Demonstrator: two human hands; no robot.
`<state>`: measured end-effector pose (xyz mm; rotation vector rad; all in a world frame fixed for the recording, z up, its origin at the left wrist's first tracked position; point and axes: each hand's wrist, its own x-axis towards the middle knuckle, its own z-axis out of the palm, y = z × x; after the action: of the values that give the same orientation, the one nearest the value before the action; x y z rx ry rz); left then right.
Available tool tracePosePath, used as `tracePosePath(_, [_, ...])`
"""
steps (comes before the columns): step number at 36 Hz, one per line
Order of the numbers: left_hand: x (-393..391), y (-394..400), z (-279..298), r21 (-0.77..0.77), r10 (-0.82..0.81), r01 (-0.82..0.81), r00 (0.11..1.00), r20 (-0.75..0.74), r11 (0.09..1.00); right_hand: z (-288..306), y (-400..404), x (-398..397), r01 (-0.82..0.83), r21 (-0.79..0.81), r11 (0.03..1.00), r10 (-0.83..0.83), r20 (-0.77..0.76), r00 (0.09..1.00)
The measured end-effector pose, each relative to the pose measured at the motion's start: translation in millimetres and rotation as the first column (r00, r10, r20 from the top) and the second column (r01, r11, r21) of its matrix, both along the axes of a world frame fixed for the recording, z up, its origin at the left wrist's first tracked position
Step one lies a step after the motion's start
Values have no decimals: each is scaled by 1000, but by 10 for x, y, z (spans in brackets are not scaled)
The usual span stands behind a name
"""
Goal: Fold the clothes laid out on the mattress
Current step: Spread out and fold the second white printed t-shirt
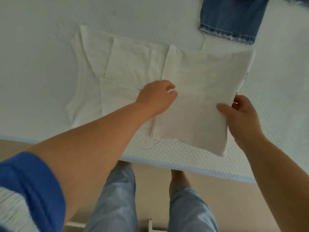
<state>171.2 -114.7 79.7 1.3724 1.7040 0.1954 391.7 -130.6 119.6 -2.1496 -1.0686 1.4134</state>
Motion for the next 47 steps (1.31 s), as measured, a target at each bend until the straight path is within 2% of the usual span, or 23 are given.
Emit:
tracePosePath(2, [-157, -4, 106, -8, 229, -229, 968, 106, 973, 214, 1, -277, -43, 41, 998, 43, 5, 999])
tracePosePath(3, [-262, -28, 157, -26, 364, -365, 915, 172, 931, 311, -3, -433, -58, 60, 997, 58, 9, 998])
tracePosePath(5, [-508, -101, 245, -128, 608, -602, 729, 315, 788, 467, -8, -772, -102, 103, 989, 99, 34, 995])
tracePosePath(7, [-768, -200, 289, -308, 756, -702, 512, 407, 642, 580, -16, -1131, -153, 134, 979, 148, 47, 988])
tracePosePath(9, [-1054, -321, 318, -444, 817, -700, 378, 435, 560, 627, -31, -1509, -222, 152, 963, 217, 49, 975])
tracePosePath(12, [-1495, -516, 307, -573, 867, -661, 269, 420, 483, 566, -44, -2073, -313, 168, 935, 309, 52, 950])
tracePosePath(15, [-1921, -684, 210, -666, 894, -606, 204, 399, 436, 389, -69, -2614, -376, 181, 909, 374, 46, 926])
tracePosePath(18, [-2249, -788, 93, -743, 902, -517, 167, 399, 425, 135, -87, -3120, -485, 143, 863, 479, 74, 875])
tracePosePath(21, [-2447, -868, -28, -756, 891, -474, 198, 408, 452, -137, -99, -3517, -550, 10, 835, 550, 14, 835])
tracePosePath(23, [-2515, -893, -89, -714, 883, -520, 286, 372, 469, -268, -116, -3684, -595, -110, 796, 601, 37, 798])
tracePosePath(26, [-2569, -865, -149, -567, 869, -660, 408, 280, 493, -326, -193, -3717, -641, -90, 762, 647, 84, 758])
tracePosePath(29, [-2607, -876, -200, -409, 741, -626, 626, 243, 663, -315, -268, -3575, -700, -61, 712, 697, 184, 693])
tracePosePath(32, [-2570, -939, -175, -334, 575, -497, 794, 197, 800, -295, -297, -3338, -749, -47, 661, 715, 340, 611])
tracePosePath(34, [-2488, -957, -160, -284, 470, -420, 872, 137, 862, -282, -303, -3163, -777, -5, 629, 705, 426, 568])
tracePosePath(37, [-2390, -940, -160, -149, 473, -467, 881, 4, 872, -305, -209, -2884, -785, 37, 619, 659, 520, 544])
tracePosePath(40, [-2304, -981, -134, -37, 554, -554, 833, -7, 832, -398, 24, -2584, -764, -15, 645, 618, 599, 509])
tracePosePath(43, [-2236, -1057, -134, -12, 577, -578, 816, -36, 816, -514, 251, -2350, -750, -21, 661, 586, 638, 500])
tracePosePath(47, [-2160, -1076, -221, -42, 574, -584, 807, -140, 811, -757, 329, -2230, -801, -133, 584, 692, 597, 405])
